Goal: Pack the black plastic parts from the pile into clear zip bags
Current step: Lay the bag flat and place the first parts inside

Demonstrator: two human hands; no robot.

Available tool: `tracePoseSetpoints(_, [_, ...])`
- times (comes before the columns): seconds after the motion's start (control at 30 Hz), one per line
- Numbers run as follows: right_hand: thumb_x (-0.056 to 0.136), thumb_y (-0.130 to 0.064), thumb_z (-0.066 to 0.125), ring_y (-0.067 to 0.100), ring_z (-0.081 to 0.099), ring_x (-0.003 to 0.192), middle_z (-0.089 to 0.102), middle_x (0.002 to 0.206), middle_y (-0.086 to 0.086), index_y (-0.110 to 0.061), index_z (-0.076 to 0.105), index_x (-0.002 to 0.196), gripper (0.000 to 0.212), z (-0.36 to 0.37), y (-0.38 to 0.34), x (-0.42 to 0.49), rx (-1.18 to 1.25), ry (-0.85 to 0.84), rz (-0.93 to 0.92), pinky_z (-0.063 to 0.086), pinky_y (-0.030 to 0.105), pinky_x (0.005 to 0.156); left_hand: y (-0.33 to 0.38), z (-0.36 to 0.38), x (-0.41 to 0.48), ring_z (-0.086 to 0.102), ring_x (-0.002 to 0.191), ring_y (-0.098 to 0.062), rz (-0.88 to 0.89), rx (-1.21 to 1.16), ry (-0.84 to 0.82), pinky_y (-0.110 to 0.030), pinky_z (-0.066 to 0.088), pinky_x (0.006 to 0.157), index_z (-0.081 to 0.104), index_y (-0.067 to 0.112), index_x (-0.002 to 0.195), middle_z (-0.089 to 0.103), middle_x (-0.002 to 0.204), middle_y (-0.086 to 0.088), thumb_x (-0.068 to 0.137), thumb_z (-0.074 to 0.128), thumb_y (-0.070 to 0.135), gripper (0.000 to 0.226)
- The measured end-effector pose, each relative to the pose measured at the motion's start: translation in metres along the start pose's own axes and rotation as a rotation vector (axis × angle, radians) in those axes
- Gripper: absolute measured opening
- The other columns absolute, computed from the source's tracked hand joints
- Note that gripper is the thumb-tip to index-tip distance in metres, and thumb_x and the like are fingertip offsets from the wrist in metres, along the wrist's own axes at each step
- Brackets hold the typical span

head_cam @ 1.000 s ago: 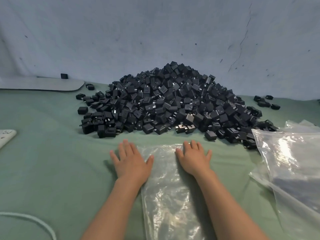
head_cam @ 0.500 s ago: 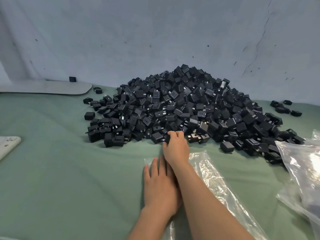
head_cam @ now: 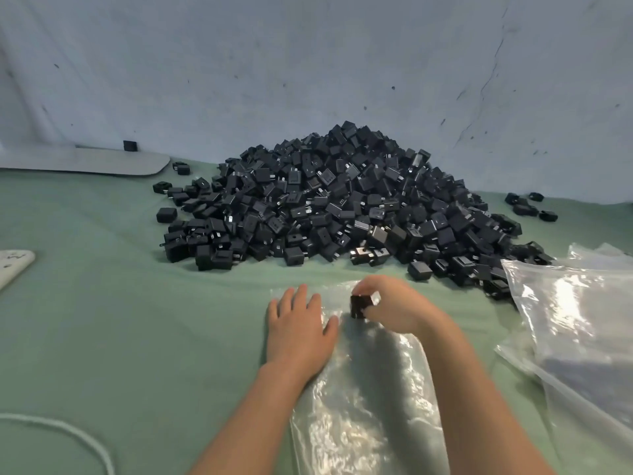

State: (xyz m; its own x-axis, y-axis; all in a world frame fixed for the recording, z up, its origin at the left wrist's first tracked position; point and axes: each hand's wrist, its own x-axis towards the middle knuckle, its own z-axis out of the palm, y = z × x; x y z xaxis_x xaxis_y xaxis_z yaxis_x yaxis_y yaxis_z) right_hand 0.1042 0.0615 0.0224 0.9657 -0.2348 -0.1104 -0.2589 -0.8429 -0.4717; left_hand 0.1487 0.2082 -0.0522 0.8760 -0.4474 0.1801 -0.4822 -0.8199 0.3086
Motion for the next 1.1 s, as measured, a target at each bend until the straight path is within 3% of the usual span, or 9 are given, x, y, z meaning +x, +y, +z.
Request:
tracePoseSetpoints(0.1, [0.080,0.015,0.039,0.023,0.053,0.116,0.056,0.123,0.006,-0.016,0.065,0.112,0.052,0.005,0.012,-0.027,0.065,0.022,-0.041,0.043,0.032,0.099,0.002,-0.010,-0.003,0.038,0.126,-0.016,0.040,-0.125,0.150,-0.032,0.023,0.110,0.056,0.021,0.120,0.047,0.136,0.000,0.097,0.038,0.036,0.033])
tracePoseSetpoints(0.2, [0.080,0.013,0.041,0.018,0.052,0.117,0.058,0.123,0.003,-0.020,0.068,0.110,0.053,0.014,0.017,-0.046,0.146,0.141,-0.064,0.036,0.020,0.101,0.006,-0.027,-0.013,0.046,0.093,-0.011,0.049,-0.131,0.219,-0.026,0.032,0.085,0.058,0.022,0.101,0.059,0.107,0.005,0.096,0.041,0.030,0.020])
tracePoseSetpoints(0.43, [0.095,-0.023,0.045,0.029,0.037,0.130,0.038,0.142,0.007,-0.036,0.057,0.128,0.038,0.052,0.005,-0.051,-0.004,0.194,0.065,0.030,0.036,0.111,0.029,-0.065,-0.080,0.051,0.086,-0.008,0.188,-0.260,-0.202,-0.028,0.041,0.075,0.047,0.035,0.077,0.049,0.092,0.012,0.088,0.053,0.043,0.015])
tracePoseSetpoints(0.6, [0.094,-0.024,0.047,0.032,0.046,0.122,0.053,0.129,0.011,-0.034,0.057,0.129,0.038,0.045,0.014,-0.068,0.113,0.297,0.163,0.035,0.038,0.106,0.036,-0.071,-0.118,0.028,0.127,-0.007,0.397,-0.218,-0.565,-0.024,0.027,0.107,0.046,0.031,0.123,0.036,0.134,0.011,0.078,0.063,0.060,0.057])
tracePoseSetpoints(0.67, [0.094,-0.018,0.049,0.027,0.052,0.116,0.061,0.123,0.007,-0.028,0.059,0.128,0.037,0.037,0.012,-0.079,0.239,0.369,0.115,0.039,0.037,0.102,0.037,-0.064,-0.127,0.010,0.140,-0.009,0.440,-0.124,-0.589,-0.025,0.012,0.114,0.029,0.026,0.143,0.019,0.149,0.009,0.078,0.063,0.062,0.082])
tracePoseSetpoints(0.77, [0.093,-0.013,0.052,0.009,0.056,0.085,0.063,0.094,-0.008,-0.023,0.063,0.121,0.031,0.023,0.006,-0.098,0.584,0.446,0.033,0.043,0.024,0.080,0.042,-0.054,-0.131,-0.005,0.144,-0.014,0.452,-0.049,-0.575,-0.032,0.000,0.117,0.019,0.030,0.149,0.005,0.156,0.005,0.083,0.060,0.056,0.082])
tracePoseSetpoints(0.83, [0.094,-0.012,0.052,0.007,0.056,0.077,0.060,0.087,-0.009,-0.024,0.064,0.116,0.028,0.017,0.001,-0.112,0.851,0.411,-0.002,0.045,0.019,0.072,0.045,-0.049,-0.125,-0.001,0.144,-0.014,0.446,-0.071,-0.531,-0.033,0.002,0.118,0.026,0.034,0.146,0.009,0.157,0.003,0.089,0.053,0.052,0.066])
tracePoseSetpoints(0.93, [0.097,-0.016,0.050,0.018,0.064,0.098,0.064,0.102,0.001,-0.028,0.064,0.116,0.026,0.013,-0.005,-0.130,1.172,0.287,-0.045,0.049,0.031,0.090,0.049,-0.047,-0.113,0.012,0.143,-0.017,0.412,-0.137,-0.487,-0.028,0.009,0.116,0.043,0.032,0.139,0.023,0.154,0.000,0.097,0.043,0.042,0.042])
tracePoseSetpoints(1.1, [0.087,-0.029,0.055,0.024,0.066,0.100,0.068,0.114,0.013,-0.028,0.068,0.104,0.022,0.009,-0.001,-0.156,1.461,0.117,-0.167,0.048,0.038,0.096,0.047,-0.047,-0.101,0.048,0.122,-0.015,0.279,-0.492,-0.425,-0.019,0.034,0.101,0.055,0.018,0.129,0.053,0.134,0.000,0.102,0.034,0.022,0.035])
